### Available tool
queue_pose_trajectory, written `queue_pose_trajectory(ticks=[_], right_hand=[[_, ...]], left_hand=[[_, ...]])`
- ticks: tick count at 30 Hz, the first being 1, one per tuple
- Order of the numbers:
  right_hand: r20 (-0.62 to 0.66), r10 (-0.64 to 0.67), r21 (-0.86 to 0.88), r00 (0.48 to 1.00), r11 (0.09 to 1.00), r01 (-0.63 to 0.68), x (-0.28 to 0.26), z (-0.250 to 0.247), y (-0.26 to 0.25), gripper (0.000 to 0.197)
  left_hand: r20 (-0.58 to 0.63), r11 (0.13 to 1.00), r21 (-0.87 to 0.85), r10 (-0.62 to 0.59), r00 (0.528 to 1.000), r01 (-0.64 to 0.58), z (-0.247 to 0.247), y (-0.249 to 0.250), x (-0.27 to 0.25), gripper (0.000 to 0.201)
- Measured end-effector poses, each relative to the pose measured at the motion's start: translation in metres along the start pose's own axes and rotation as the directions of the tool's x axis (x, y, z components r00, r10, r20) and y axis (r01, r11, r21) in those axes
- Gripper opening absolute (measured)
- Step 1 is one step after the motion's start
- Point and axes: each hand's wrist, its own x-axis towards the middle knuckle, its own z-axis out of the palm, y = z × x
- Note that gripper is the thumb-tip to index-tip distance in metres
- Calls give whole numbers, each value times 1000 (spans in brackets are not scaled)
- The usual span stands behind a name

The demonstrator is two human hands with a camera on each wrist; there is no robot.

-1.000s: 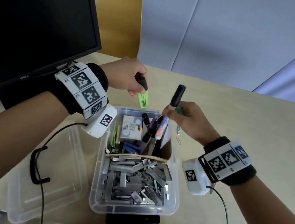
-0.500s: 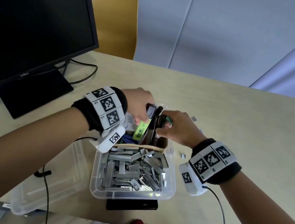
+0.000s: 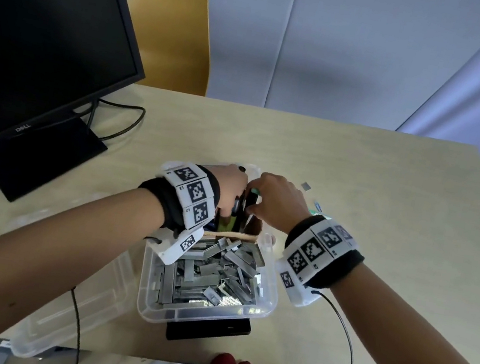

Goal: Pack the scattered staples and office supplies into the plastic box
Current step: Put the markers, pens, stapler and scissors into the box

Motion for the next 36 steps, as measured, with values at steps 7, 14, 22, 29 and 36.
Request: queue_pose_trajectory(ticks=[7, 14, 22, 29, 36], right_hand=[[-103, 60, 469, 993, 883, -5, 0, -41, 12, 26], [-312, 99, 668, 945, 730, 144, -9, -46, -2, 44], [-555, 89, 580, 827, 754, 309, -12, -42, -8, 48], [-158, -170, 362, 973, 906, 217, -6, -8, -4, 41], [103, -264, 270, 959, 935, 228, -2, -8, 11, 15]], left_hand=[[-177, 979, 192, -33, 984, 68, 8, 3, 6, 40], [-117, 982, 169, -65, 991, 84, 1, 2, 4, 38], [-141, 972, -230, -84, 986, 50, -23, -32, 7, 26], [-154, 975, -213, -100, 983, 65, -26, -55, 13, 29], [-126, 966, -251, -98, 987, 64, -24, -65, 21, 31]])
